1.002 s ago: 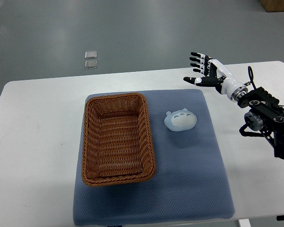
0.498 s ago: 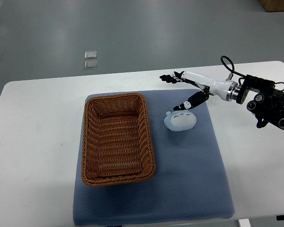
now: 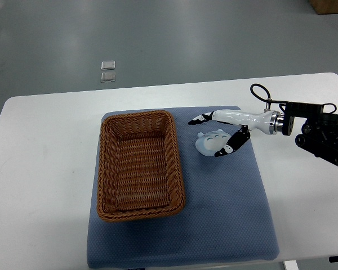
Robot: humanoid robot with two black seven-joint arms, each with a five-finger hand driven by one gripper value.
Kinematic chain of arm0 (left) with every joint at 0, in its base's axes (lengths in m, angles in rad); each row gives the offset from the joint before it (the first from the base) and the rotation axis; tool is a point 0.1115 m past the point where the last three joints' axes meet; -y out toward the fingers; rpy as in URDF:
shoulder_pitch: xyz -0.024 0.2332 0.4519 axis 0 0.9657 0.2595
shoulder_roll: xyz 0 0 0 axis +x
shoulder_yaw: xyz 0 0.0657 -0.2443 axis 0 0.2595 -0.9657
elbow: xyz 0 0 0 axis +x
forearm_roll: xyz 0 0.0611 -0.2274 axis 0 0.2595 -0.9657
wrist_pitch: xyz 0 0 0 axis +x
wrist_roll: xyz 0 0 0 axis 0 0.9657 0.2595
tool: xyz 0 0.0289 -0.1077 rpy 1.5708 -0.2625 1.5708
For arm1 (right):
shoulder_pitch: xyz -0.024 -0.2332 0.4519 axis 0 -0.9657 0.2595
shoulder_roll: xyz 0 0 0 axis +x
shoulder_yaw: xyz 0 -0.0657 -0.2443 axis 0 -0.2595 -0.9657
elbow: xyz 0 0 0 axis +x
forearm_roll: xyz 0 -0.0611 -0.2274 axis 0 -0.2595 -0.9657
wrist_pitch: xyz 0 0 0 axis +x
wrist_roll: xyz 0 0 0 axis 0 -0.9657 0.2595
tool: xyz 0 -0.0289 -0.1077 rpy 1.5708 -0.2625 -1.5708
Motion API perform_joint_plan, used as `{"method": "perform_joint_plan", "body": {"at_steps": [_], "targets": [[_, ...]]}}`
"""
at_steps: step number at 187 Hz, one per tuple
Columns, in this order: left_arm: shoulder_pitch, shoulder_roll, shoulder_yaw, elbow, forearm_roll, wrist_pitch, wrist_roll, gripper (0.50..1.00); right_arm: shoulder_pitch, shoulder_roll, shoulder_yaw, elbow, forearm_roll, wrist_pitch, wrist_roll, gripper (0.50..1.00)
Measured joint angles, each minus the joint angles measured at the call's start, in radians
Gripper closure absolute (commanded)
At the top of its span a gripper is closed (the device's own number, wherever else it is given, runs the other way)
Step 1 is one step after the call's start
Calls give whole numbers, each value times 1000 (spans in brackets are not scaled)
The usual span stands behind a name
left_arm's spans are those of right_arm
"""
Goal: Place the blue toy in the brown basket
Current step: 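Close the right hand's fingers around the cat plush toy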
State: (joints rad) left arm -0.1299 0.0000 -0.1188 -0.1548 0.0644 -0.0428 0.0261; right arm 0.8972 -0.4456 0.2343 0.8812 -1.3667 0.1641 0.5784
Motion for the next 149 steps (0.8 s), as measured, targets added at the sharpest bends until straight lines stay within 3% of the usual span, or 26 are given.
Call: {"method": "perform_joint_plan", "body": {"at_steps": [28,94,104,129,139,149], "targets": [[0,0,0,0,0,0,0,500,0,11,-36,-4,-9,-17,-3,634],[0,0,-1,0,0,0,0,500,-5,24,-94,-41,-32,-123,-44,746],[0,0,-1,0,0,0,0,500,-6,25,-94,-48,-32,-137,-59,789],[0,0,-2,0,0,0,0,500,-6,33,-95,-57,-32,-153,-71,950],[0,0,-2,0,0,0,0,500,-6,36,-95,-58,-32,-154,-72,991],[0,0,-2,0,0,0,0,500,-3,37,-94,-59,-32,-156,-72,998]]}}
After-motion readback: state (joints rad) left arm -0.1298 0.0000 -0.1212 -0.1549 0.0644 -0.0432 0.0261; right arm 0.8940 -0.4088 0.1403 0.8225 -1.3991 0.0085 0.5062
